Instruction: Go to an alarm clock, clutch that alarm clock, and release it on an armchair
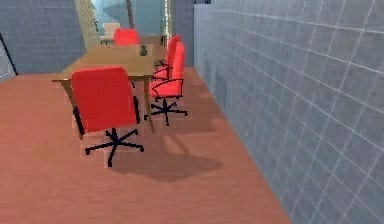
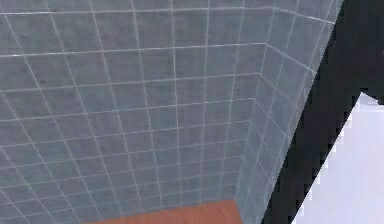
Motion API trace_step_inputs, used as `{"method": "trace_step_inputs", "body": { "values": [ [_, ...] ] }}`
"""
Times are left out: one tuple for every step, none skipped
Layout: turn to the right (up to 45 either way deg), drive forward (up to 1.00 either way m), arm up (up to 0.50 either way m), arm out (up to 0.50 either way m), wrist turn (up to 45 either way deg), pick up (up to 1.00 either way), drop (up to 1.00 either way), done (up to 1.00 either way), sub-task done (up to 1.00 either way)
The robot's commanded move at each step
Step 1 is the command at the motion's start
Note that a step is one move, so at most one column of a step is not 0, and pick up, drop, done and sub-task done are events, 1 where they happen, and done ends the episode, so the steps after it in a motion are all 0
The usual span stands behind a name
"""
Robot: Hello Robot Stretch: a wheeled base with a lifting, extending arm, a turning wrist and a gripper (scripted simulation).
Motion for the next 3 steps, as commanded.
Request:
{"method": "trace_step_inputs", "body": {
  "values": [
    [45.0,0.00,0.00,0.00,0.0,0.00,0.00,0.00,0.00],
    [9.0,0.00,0.00,0.00,0.0,0.00,0.00,0.00,0.00],
    [0.0,0.15,0.00,0.00,0.0,0.00,0.00,0.00,0.00]
  ]
}}
